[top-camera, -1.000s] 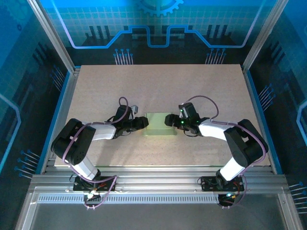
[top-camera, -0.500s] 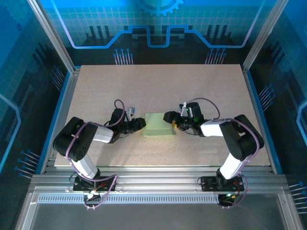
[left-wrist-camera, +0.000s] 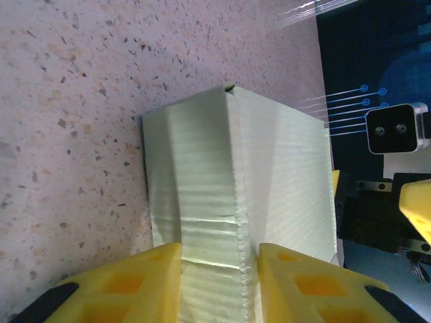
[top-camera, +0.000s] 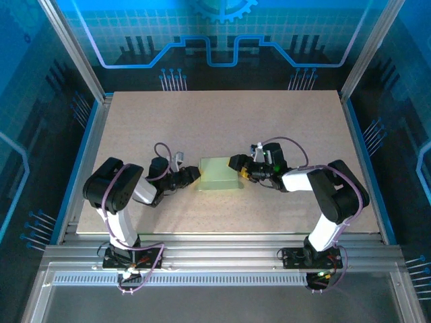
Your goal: Fold the paper box
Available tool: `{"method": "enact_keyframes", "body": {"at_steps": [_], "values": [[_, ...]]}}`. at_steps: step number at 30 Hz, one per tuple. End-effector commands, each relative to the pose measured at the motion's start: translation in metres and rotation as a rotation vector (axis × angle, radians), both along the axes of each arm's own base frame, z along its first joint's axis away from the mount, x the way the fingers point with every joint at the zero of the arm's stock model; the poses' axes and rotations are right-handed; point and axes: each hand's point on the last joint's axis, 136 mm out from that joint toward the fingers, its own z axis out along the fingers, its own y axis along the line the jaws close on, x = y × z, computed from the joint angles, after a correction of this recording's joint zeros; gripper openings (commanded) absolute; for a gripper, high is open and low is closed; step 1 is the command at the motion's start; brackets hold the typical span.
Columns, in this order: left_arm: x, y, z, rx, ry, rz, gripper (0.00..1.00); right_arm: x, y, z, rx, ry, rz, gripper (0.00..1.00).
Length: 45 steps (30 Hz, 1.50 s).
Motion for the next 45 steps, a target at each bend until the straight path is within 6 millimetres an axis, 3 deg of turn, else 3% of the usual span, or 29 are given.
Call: {"method": "enact_keyframes", "body": {"at_steps": [1, 6, 12, 14, 17, 23, 32, 36, 38, 42, 45], "values": [[-0.034, 0.017, -0.064, 0.106, 0.237, 0.035, 0.33, -0.008, 0.025, 0.036, 0.108, -0.080, 0.134, 0.90], [-0.035, 0.018, -0.067, 0.108, 0.244, 0.040, 0.31, -0.005, 0.017, 0.046, 0.060, -0.139, 0.081, 0.88], [-0.035, 0.020, -0.068, 0.104, 0.247, 0.049, 0.31, 0.001, -0.036, 0.008, -0.121, -0.016, -0.145, 0.94], [-0.036, 0.020, -0.068, 0.104, 0.247, 0.047, 0.31, -0.001, -0.040, 0.002, -0.106, 0.015, -0.147, 0.95], [-0.035, 0.021, -0.069, 0.104, 0.250, 0.049, 0.31, -0.008, -0.035, -0.004, -0.093, 0.047, -0.109, 0.96], [-0.035, 0.020, -0.067, 0.100, 0.245, 0.047, 0.31, -0.014, -0.008, -0.004, 0.035, 0.054, 0.005, 0.95], [-0.035, 0.020, -0.066, 0.096, 0.243, 0.047, 0.32, -0.007, 0.026, 0.002, 0.123, 0.057, 0.101, 0.83], [-0.035, 0.020, -0.065, 0.094, 0.239, 0.047, 0.32, -0.003, 0.031, 0.009, 0.143, 0.041, 0.099, 0.74], [-0.035, 0.020, -0.064, 0.093, 0.231, 0.045, 0.33, -0.002, 0.029, 0.012, 0.134, 0.034, 0.092, 0.64], [-0.032, 0.019, -0.057, 0.086, 0.211, 0.045, 0.40, -0.004, 0.025, 0.015, 0.104, 0.035, 0.085, 0.48], [-0.027, 0.018, -0.046, 0.071, 0.176, 0.051, 0.47, -0.003, 0.021, 0.016, 0.113, 0.048, 0.071, 0.43]]}}
